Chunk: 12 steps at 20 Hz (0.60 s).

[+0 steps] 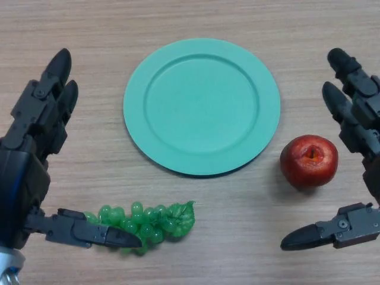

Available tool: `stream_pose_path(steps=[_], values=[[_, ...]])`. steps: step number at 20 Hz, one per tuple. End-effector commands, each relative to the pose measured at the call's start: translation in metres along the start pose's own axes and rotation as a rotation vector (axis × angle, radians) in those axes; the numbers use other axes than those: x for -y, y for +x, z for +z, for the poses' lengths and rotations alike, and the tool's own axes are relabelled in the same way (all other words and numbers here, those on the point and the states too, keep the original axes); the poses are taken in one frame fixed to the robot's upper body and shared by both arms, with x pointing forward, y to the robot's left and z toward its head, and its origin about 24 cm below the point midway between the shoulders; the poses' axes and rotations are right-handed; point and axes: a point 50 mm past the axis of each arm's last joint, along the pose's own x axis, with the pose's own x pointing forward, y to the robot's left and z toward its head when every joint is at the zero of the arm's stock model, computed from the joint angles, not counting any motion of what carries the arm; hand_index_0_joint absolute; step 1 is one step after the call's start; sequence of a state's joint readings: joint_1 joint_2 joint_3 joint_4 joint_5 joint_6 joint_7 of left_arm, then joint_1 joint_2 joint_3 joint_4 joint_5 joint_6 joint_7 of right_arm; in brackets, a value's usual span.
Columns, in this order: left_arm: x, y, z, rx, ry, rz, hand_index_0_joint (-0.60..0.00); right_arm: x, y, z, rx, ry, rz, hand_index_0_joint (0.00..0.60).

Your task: Pick up the red apple and place it on the plate

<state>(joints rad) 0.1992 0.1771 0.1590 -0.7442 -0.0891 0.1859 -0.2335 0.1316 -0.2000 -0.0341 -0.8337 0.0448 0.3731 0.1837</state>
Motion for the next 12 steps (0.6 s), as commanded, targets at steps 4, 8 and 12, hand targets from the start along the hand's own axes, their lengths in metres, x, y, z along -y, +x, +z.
stream_pose_path(steps=[4,8,12], values=[[-0.002,-0.001,0.03,0.211,0.062,-0.01,0.0,0.009,0.01,0.021,0.209,-0.005,-0.025,0.0],[-0.006,-0.002,0.027,0.199,0.053,0.011,0.0,0.014,0.024,0.007,0.197,-0.023,-0.023,0.0],[-0.006,-0.003,0.026,0.201,0.063,0.024,0.0,0.029,0.045,-0.023,0.163,-0.03,-0.05,0.0]])
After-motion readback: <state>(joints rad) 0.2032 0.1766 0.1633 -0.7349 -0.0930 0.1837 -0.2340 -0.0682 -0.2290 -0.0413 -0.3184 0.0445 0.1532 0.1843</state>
